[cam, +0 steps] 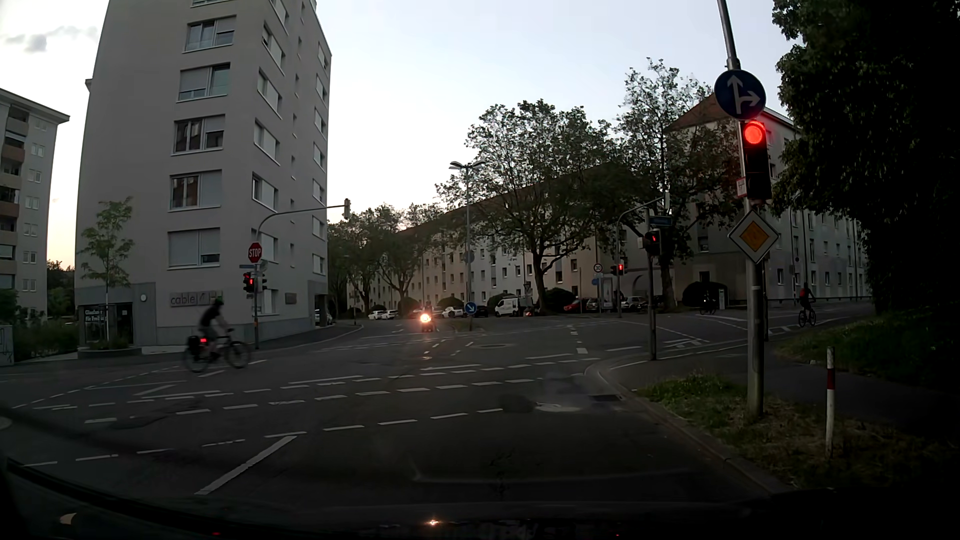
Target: Follow the waypoints while adhering to traffic rules and regulations
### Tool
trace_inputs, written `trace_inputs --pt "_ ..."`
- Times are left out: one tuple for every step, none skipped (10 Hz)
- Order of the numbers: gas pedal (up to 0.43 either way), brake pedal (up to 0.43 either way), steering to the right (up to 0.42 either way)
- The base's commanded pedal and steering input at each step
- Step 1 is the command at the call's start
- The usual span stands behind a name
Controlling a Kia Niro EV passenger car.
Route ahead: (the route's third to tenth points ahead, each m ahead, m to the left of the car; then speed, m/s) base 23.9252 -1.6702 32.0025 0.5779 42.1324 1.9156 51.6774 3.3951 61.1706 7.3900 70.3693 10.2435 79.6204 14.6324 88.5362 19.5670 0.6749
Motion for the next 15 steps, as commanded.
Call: trace_inputs --pt "0.000 0.220 -0.001" --pt "0.000 0.220 -0.002" --pt "0.000 0.220 -0.001" --pt "0.000 0.220 -0.002" --pt "0.000 0.220 -0.001" --pt "0.000 0.213 -0.001" --pt "0.000 0.220 -0.001" --pt "0.000 0.220 -0.001" --pt "0.000 0.213 -0.001" --pt "0.000 0.213 -0.001" --pt "0.000 0.213 -0.001" --pt "0.000 0.226 -0.001" --pt "0.000 0.226 -0.001" --pt "0.000 0.220 0.000" --pt "0.000 0.226 0.000"
